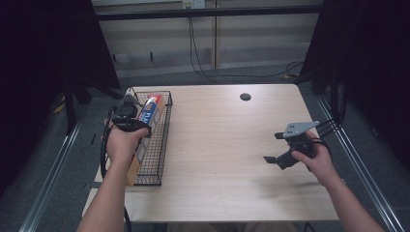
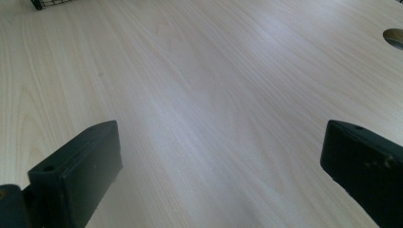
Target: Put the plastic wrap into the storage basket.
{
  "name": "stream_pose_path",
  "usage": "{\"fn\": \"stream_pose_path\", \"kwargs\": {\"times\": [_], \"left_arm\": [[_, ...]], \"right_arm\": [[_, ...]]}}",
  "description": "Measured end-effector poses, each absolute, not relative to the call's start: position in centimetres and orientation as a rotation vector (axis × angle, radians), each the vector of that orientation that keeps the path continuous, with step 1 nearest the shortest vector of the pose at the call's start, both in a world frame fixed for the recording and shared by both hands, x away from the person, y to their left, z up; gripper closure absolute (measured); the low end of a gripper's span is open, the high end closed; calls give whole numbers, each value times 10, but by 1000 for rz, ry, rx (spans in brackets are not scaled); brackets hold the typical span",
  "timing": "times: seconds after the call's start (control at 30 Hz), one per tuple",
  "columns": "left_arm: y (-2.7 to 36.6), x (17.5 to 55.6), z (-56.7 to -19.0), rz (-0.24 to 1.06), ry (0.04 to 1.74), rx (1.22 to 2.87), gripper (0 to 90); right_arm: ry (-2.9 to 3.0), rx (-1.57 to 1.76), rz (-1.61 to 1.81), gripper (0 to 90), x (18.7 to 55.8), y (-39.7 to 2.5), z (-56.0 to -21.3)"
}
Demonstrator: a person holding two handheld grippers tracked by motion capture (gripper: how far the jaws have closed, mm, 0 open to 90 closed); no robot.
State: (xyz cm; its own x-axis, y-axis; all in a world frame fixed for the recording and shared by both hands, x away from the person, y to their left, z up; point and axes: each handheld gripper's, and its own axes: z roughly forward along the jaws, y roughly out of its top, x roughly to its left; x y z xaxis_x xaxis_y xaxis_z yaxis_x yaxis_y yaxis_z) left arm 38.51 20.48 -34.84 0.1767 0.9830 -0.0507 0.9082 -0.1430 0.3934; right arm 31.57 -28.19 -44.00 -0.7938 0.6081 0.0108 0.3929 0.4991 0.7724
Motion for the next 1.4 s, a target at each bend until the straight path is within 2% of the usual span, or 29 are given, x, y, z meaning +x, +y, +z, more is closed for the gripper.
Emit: {"fn": "stream_pose_path", "kwargs": {"times": [0.83, 1.4], "left_arm": [[215, 385, -365, 288, 1898, 2040, 432], [219, 385, -380, 293, 1931, 2058, 431]], "right_arm": [[2489, 847, 1183, 0, 315, -281, -441], [2489, 848, 1184, 1, 316, -280, -442]]}}
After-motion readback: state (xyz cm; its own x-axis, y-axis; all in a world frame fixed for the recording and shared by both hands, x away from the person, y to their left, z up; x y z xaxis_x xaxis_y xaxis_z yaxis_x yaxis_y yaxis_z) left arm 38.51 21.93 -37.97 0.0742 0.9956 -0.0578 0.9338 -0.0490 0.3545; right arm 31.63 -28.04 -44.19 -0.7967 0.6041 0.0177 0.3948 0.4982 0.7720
